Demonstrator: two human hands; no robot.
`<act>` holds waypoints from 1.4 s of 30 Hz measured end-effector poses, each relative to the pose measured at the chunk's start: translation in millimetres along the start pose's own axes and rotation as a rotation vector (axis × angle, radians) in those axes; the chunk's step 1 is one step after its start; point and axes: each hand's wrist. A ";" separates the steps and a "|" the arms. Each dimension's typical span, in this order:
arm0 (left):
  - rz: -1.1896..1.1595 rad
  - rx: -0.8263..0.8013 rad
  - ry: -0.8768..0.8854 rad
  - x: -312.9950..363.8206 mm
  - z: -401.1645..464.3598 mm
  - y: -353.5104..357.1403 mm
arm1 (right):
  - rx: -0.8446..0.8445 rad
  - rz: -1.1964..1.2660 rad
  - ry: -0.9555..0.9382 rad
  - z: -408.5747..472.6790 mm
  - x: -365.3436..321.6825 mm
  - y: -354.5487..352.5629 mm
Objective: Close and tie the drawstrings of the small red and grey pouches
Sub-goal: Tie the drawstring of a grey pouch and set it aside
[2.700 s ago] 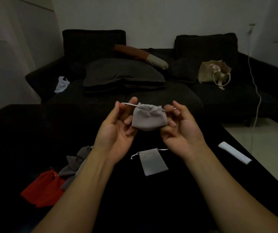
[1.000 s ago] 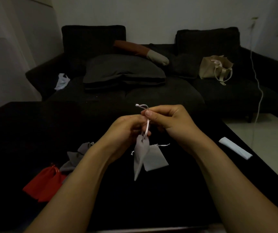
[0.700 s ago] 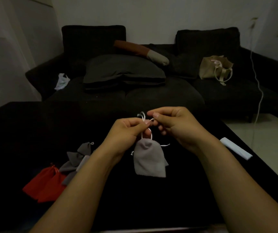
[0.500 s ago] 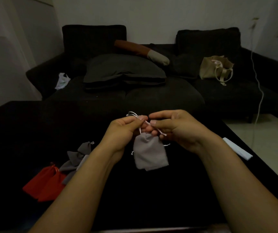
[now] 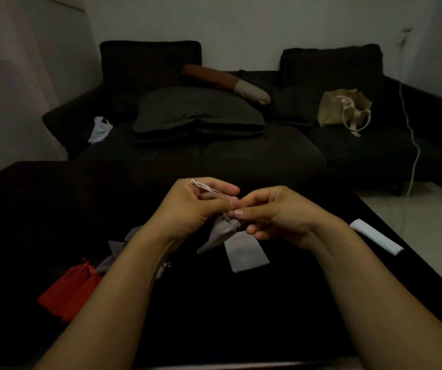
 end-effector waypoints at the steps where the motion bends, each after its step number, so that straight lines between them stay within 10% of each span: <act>1: 0.028 -0.007 0.010 1.0 -0.3 -0.5 | -0.003 0.003 0.014 0.0 0.2 -0.2; 13: 0.560 0.363 0.432 -19.0 2.4 8.2 | -0.043 -0.061 -0.043 10.3 3.5 3.8; 30: 0.288 0.403 0.525 -19.2 3.3 19.9 | 0.167 -0.022 -0.252 16.3 8.7 -2.2; 42: 0.574 0.316 0.577 -26.8 11.8 -3.3 | 0.093 0.692 -0.160 10.1 -2.5 -1.3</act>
Point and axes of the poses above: each hand's wrist, its own z-axis towards the middle knuckle, its own y-axis out of the palm, x = y × z, and after that the axes turned 4 degrees about -z, right-handed
